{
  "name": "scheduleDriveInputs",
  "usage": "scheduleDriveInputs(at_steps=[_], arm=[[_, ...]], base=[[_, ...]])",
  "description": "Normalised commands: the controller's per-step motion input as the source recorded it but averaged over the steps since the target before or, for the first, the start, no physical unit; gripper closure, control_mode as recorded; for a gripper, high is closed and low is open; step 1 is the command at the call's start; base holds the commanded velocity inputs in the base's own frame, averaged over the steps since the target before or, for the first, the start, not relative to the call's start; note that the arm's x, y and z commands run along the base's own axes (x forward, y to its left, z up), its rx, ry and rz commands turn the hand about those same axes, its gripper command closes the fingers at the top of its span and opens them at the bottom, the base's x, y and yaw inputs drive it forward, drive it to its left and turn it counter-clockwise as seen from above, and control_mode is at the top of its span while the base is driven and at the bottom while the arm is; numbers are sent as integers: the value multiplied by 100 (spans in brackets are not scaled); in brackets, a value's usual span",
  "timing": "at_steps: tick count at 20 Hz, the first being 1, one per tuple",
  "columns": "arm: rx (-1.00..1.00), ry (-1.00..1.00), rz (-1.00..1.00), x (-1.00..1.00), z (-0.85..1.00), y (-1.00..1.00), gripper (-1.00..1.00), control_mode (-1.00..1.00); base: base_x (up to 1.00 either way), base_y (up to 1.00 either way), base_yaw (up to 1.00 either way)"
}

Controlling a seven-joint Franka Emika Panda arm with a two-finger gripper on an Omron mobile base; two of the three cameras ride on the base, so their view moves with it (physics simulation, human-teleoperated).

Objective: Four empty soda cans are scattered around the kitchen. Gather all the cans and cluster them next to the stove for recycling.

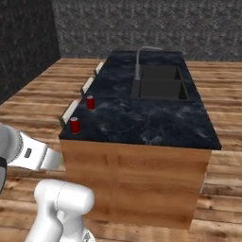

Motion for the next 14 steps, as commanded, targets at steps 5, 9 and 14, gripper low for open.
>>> scheduleDriveInputs(at_steps=[5, 9, 14], arm=[[0, 0, 0, 0, 0, 0, -100, 100], [0, 0, 0, 0, 0, 0, -100, 100], [0, 0, 0, 0, 0, 0, -100, 100]], base=[[15, 97, -5], [68, 28, -6], [96, 10, -2]])
